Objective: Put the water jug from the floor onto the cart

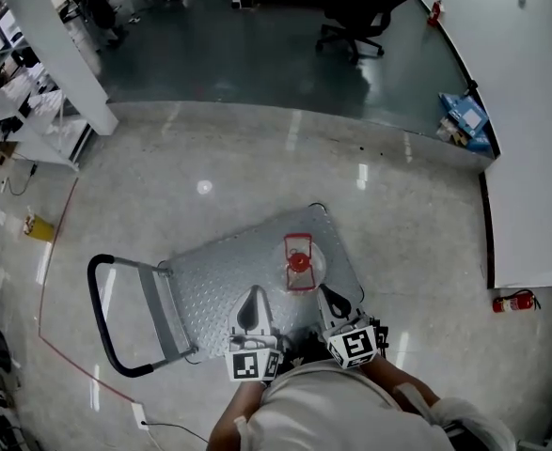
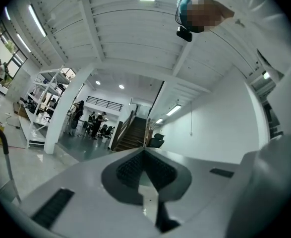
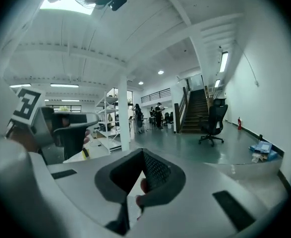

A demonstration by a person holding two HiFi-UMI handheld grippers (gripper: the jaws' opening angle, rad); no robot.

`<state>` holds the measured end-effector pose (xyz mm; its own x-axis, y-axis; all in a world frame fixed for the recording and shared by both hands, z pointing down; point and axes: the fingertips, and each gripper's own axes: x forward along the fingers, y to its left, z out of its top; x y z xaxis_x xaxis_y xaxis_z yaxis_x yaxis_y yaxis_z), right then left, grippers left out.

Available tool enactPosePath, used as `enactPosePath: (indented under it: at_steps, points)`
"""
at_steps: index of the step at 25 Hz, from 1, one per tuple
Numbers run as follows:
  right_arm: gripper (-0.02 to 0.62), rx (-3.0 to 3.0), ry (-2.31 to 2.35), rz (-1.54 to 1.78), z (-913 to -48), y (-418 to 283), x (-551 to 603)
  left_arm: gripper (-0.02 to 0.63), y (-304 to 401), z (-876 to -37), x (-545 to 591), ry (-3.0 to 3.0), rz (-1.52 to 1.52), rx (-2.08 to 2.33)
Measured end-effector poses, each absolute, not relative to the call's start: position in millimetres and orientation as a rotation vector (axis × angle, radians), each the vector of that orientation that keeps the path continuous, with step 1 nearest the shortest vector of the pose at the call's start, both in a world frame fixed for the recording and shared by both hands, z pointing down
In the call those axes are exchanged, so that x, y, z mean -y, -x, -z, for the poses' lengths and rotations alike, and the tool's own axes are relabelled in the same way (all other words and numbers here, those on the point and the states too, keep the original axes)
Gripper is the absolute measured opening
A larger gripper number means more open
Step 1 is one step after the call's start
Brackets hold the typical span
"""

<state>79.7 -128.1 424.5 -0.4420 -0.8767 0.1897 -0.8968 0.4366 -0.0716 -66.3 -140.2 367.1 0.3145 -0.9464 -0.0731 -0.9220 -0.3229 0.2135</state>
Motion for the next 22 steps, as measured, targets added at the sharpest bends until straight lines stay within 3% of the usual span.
enactPosePath:
  at_steps: [22]
  points:
    - [0.012, 2.597, -1.501, -0.203, -424, -69, 99, 0.003, 55, -367, 116, -2.460, 0.281, 1.710]
